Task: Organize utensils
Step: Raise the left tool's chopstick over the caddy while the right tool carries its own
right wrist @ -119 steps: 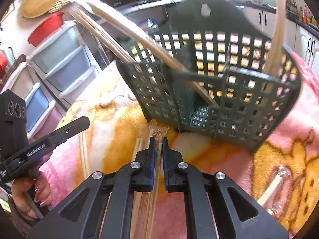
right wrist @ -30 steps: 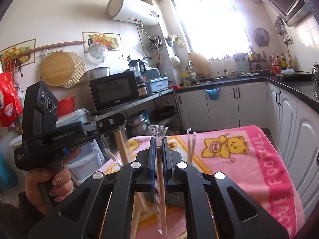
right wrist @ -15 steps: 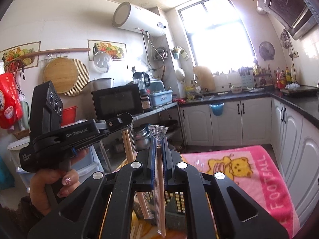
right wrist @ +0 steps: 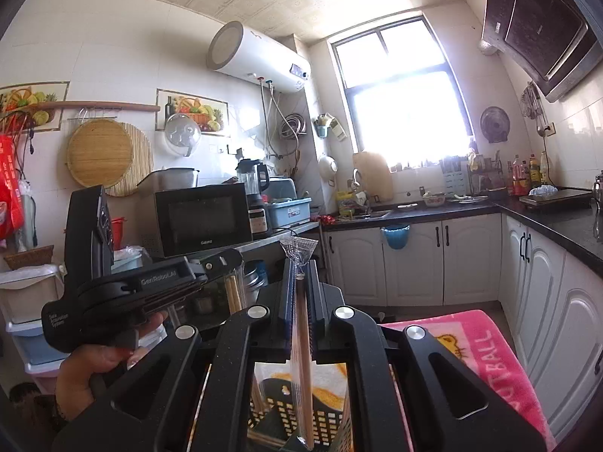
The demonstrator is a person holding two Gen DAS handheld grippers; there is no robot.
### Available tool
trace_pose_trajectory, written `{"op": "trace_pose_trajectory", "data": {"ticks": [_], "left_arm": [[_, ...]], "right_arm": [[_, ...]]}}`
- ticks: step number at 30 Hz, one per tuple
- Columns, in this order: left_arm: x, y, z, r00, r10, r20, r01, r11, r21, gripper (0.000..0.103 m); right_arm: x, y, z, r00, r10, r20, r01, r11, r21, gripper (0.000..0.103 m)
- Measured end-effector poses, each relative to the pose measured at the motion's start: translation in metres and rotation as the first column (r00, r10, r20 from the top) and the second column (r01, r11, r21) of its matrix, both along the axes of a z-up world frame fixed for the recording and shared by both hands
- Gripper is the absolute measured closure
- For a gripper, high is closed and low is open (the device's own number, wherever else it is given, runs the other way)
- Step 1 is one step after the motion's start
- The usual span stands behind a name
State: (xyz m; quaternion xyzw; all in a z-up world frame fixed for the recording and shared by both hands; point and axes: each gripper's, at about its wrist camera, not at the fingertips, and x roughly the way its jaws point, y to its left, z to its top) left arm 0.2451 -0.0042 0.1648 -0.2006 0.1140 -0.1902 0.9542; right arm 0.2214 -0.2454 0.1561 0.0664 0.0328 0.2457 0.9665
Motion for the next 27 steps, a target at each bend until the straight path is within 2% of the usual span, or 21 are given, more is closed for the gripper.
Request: {"op": "trace_pose_trajectory", "data": {"ticks": [7, 21, 27], "left_arm": [[0.008, -0.003, -0.016, 1.0, -0.015, -0.011, 0.015, 1.0, -0.001, 0.103], [0.01, -0.009, -0.056, 0.997, -0.012, -0.071, 0.013, 1.0, 0.007, 0.103], [0.01, -0.011, -0.071, 0.995, -0.005, -0.1, 0.007, 1.0, 0.02, 0.103]], "right_arm": [[0.015, 0.003, -0.021, 1.0, -0.027, -0.016, 0.026, 1.0, -0.011, 0.097], [0.019, 0.009, -0.057, 0.998, -0.043, -0.038, 0.042, 0.999, -0.011, 0.096], [0.024, 0.008, -0.073, 0.994, -0.055, -0.092, 0.054, 0.998, -0.012, 0.096]]}}
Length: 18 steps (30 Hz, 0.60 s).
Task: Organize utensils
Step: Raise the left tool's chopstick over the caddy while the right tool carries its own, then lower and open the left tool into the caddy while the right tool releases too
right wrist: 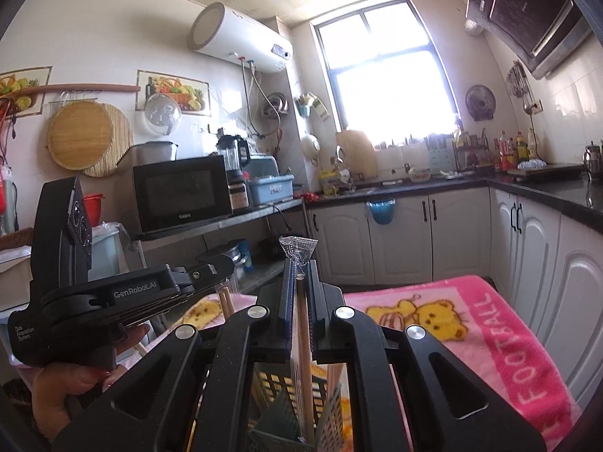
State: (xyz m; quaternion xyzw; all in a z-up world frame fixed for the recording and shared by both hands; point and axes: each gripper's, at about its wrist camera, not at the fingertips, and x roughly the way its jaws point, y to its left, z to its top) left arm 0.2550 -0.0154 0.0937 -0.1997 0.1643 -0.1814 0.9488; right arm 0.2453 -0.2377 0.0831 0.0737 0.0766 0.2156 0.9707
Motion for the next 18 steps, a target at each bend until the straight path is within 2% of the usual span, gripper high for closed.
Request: {"op": "trace_pose_trajectory", "data": {"ticks": [12, 15, 18], "left_arm": [[-0.007, 0.003, -0.018, 0.998, 0.029, -0.056, -0.027, 0.999, 0.039, 0.103], [-0.011, 0.005, -0.017, 0.998, 0.03, -0.058, -0.027, 0.999, 0.047, 0.103], [-0.013, 0.006, -0.017, 0.998, 0.029, -0.064, -0.026, 0.998, 0.05, 0.103]], "right_arm": [[0.0, -0.005, -0.013, 0.994, -0.013, -0.108, 0.013, 1.0, -0.004, 0.096], [-0.002, -0.006, -0.016, 0.989, -0.015, -0.144, 0.014, 1.0, -0.008, 0.093], [-0.003, -0.008, -0.018, 0.983, -0.018, -0.185, 0.016, 1.0, -0.011, 0.083]]}}
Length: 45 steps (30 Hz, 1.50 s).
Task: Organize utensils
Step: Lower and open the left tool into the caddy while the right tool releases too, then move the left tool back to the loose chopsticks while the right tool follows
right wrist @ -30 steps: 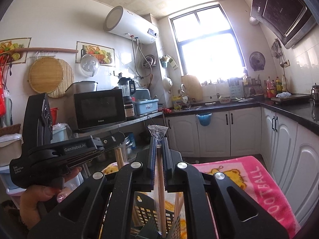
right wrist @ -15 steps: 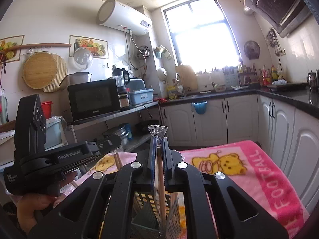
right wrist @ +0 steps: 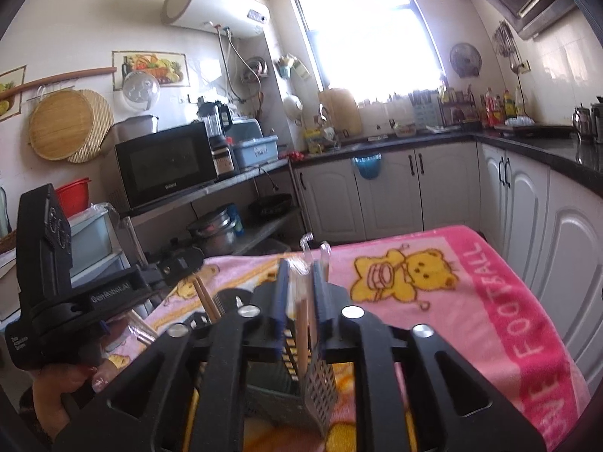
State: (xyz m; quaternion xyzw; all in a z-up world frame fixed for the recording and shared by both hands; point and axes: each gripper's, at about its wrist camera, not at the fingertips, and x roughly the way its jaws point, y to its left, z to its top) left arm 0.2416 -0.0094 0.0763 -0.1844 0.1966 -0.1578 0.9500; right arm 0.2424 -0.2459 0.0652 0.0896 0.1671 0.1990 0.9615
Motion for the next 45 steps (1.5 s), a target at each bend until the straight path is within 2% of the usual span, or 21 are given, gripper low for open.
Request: {"op": "trace_pose_trajectory", "data": {"ticks": [8, 12, 15, 26, 34, 39, 45], "left_arm": [[-0.006, 0.008, -0.003, 1.0, -0.002, -0.013, 0.002, 1.0, -0.015, 0.102], [-0.013, 0.01, -0.003, 1.0, -0.011, -0.013, 0.011, 1.0, -0.016, 0.087], [-0.018, 0.01, -0.004, 1.0, -0.02, -0.014, 0.019, 1.0, -0.019, 0.083], [-0.037, 0.011, -0.005, 0.999, -0.047, -0.005, 0.047, 0.999, -0.02, 0.051], [-0.054, 0.01, 0.001, 0.998, -0.055, 0.009, 0.056, 0.998, -0.012, 0.019], [-0.062, 0.008, 0.003, 0.998, -0.063, 0.011, 0.064, 0.998, -0.005, 0.011], [-0.072, 0.007, 0.002, 0.998, -0.066, 0.003, 0.066, 0.998, 0.003, 0.011]], "right_arm": [[-0.01, -0.006, -0.005, 0.999, 0.0, -0.046, -0.001, 1.0, -0.006, 0.075], [-0.016, -0.01, -0.006, 0.998, -0.005, -0.055, 0.005, 1.0, -0.007, 0.071], [-0.02, -0.011, -0.007, 0.998, -0.007, -0.063, 0.007, 1.0, -0.006, 0.067], [-0.031, -0.02, -0.005, 0.997, -0.009, -0.071, 0.01, 1.0, 0.012, 0.052], [-0.042, -0.024, -0.003, 0.998, -0.003, -0.068, 0.004, 1.0, 0.018, 0.042], [-0.048, -0.026, -0.004, 0.997, 0.002, -0.074, 0.0, 1.0, 0.018, 0.036], [-0.055, -0.028, -0.004, 0.997, 0.003, -0.077, -0.002, 1.0, 0.016, 0.032]]}}
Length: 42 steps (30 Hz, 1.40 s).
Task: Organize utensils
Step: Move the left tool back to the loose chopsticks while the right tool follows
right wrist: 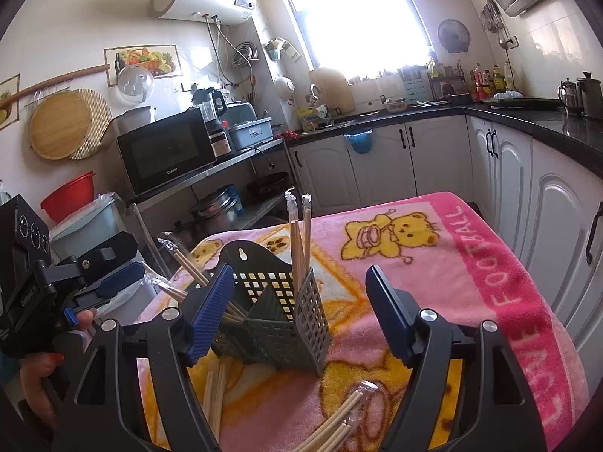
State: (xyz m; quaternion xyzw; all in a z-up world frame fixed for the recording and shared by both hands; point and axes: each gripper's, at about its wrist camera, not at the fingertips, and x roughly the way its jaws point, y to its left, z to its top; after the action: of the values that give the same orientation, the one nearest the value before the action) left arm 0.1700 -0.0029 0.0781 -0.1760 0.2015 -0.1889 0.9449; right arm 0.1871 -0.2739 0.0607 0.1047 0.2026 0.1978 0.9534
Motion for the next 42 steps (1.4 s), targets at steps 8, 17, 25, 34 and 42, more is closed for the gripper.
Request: {"op": "trace_pose_trajectory", "data": {"ticks": [8, 17, 25, 34, 42], "left_arm": [[-0.014, 0.002, -0.003, 1.0, 0.002, -0.012, -0.002, 1.0, 0.008, 0.011], [-0.025, 0.007, -0.014, 0.998, 0.022, -0.05, -0.02, 0.999, 0.033, 0.011], [-0.03, 0.016, -0.032, 0.994, 0.043, -0.1, -0.039, 0.998, 0.041, 0.011], [-0.03, 0.035, -0.051, 0.983, 0.088, -0.16, -0.085, 0.996, 0.023, 0.011], [-0.029, 0.05, -0.071, 0.966, 0.134, -0.222, -0.129, 0.991, 0.037, 0.011]], "right_arm": [[-0.009, -0.002, 0.001, 1.0, 0.009, 0.001, -0.009, 1.0, -0.01, 0.028], [-0.018, 0.005, -0.001, 0.999, 0.032, -0.005, -0.033, 0.998, -0.051, 0.027], [-0.021, 0.008, -0.011, 0.998, 0.049, -0.029, -0.051, 0.995, -0.089, 0.027], [-0.025, 0.01, -0.024, 0.997, 0.048, -0.065, -0.056, 0.991, -0.119, 0.027], [-0.025, 0.016, -0.037, 0.992, 0.069, -0.101, -0.083, 0.987, -0.14, 0.027]]}}
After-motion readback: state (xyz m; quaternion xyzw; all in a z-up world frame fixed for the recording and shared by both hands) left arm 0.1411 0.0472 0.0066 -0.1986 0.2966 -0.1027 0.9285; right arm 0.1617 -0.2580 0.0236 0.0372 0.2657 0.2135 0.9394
